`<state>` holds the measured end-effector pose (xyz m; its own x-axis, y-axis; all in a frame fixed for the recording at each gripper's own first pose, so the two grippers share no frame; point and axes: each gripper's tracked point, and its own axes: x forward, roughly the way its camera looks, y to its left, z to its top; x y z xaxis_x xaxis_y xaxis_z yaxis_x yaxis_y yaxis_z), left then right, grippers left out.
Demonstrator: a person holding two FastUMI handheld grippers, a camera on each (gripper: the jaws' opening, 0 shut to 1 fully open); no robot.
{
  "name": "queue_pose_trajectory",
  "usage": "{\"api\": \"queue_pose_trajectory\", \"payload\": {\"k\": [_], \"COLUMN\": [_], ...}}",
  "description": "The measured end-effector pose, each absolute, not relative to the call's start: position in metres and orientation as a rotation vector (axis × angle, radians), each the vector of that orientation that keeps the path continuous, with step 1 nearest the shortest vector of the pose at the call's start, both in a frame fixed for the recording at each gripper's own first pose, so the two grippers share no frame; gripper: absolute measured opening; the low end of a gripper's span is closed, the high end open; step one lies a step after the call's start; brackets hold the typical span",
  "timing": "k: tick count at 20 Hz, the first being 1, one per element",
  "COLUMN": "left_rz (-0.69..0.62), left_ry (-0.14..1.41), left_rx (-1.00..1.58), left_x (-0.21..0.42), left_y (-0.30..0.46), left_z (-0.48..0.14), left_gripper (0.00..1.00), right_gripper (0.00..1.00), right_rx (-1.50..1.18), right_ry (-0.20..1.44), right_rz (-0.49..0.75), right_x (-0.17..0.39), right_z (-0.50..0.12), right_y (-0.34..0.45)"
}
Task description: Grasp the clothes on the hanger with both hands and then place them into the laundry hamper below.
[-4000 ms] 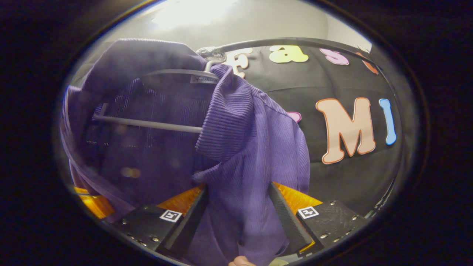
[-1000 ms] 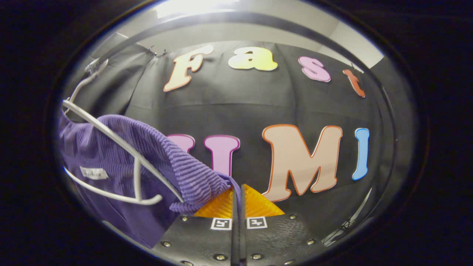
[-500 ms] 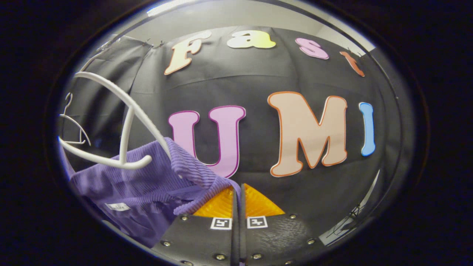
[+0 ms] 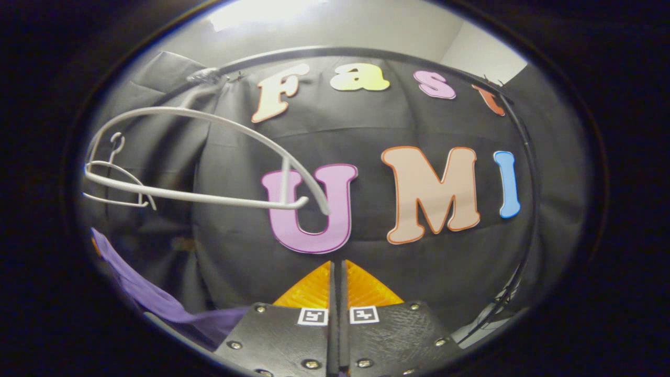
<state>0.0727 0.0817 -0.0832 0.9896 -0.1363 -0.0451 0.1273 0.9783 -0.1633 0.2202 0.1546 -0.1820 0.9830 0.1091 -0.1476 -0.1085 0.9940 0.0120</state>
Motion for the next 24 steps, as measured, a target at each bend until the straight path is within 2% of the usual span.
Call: {"api": "queue_pose_trajectory", "payload": {"k": [1,4,5,7,13,16,18,20,24], "left_rz": [-0.149,-0.094,-0.108,-0.169,-0.196,-0.204,-0.205,-0.204,-0.199], "left_ry": [0.086,-0.074,-0.080,-0.062,0.001,0.005,0.008,0.011,0.028], "left_rx": [-0.163,-0.067,-0.058,-0.083,-0.035,-0.049,-0.048,-0.055,-0.074], "left_x": [0.069,0.063,0.059,0.049,0.042,0.043,0.044,0.048,0.053], "left_y": [0.072,0.078,0.070,0.049,0.028,0.021,0.018,0.016,0.013], "left_z": [-0.092,-0.046,-0.041,-0.044,-0.078,-0.083,-0.086,-0.093,-0.114], "left_gripper": [0.00,0.00,0.00,0.01,0.00,0.00,0.00,0.00,0.00], "right_gripper": [0.01,0.01,0.01,0.01,0.01,0.01,0.06,0.00,0.02], "right_rx": [-0.013,-0.017,-0.021,-0.037,-0.026,0.011,0.013,0.011,0.004], "right_ry": [0.162,0.190,0.204,0.237,0.333,0.335,0.332,0.324,0.327], "right_rz": [0.113,0.140,0.139,0.138,0.120,0.116,0.129,0.135,0.138], "right_x": [0.209,0.186,0.178,0.164,0.139,0.134,0.131,0.123,0.113], "right_z": [-0.182,-0.192,-0.196,-0.210,-0.253,-0.254,-0.251,-0.251,-0.266], "right_y": [0.156,0.164,0.163,0.161,0.152,0.151,0.154,0.156,0.159]}}
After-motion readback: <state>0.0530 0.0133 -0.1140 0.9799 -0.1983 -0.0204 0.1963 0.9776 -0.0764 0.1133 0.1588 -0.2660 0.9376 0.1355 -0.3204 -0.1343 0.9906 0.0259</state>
